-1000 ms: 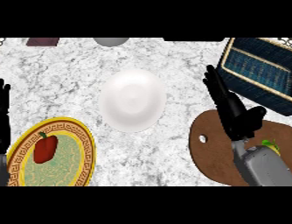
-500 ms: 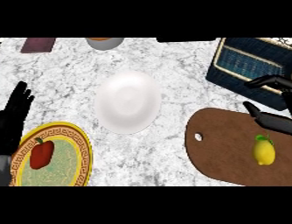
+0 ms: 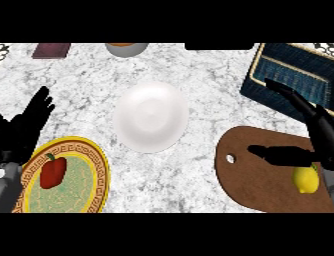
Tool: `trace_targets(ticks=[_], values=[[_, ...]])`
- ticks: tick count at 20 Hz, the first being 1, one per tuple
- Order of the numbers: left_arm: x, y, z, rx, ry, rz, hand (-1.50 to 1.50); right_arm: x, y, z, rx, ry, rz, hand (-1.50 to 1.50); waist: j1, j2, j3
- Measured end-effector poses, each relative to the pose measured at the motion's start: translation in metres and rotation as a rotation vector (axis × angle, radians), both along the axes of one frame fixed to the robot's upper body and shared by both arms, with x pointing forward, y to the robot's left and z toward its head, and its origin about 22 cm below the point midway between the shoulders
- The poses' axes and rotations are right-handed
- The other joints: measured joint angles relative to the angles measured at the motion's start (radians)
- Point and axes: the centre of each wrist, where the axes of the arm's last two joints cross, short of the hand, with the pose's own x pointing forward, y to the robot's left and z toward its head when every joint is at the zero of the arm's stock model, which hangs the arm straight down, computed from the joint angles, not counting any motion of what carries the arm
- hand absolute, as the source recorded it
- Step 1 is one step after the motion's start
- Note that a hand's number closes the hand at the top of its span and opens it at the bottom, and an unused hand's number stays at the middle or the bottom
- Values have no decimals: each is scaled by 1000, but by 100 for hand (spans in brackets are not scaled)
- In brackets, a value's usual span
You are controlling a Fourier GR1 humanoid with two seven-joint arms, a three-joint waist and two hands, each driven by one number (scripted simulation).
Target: Pick the lemon from the cutting board and place it in the basket
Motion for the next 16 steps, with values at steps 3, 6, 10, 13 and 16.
trace_targets(ticks=[3,6,10,13,16], values=[[1,1,-1,-3,7,-4,0,-3,-1,27,-94,103,-56,-150,-2,-4,-2],[1,2,-1,0,15,-4,0,-1,-12,57,-263,177,-161,-150,-4,-7,-5],[3,3,-1,5,18,1,0,2,-30,101,-506,247,-353,-150,-8,-8,-7],[3,0,-2,3,18,-3,0,0,-34,141,-586,317,-452,-150,-3,-8,-5],[4,3,-1,1,18,-10,0,-1,-37,169,-646,428,-467,-150,4,-5,-4]])
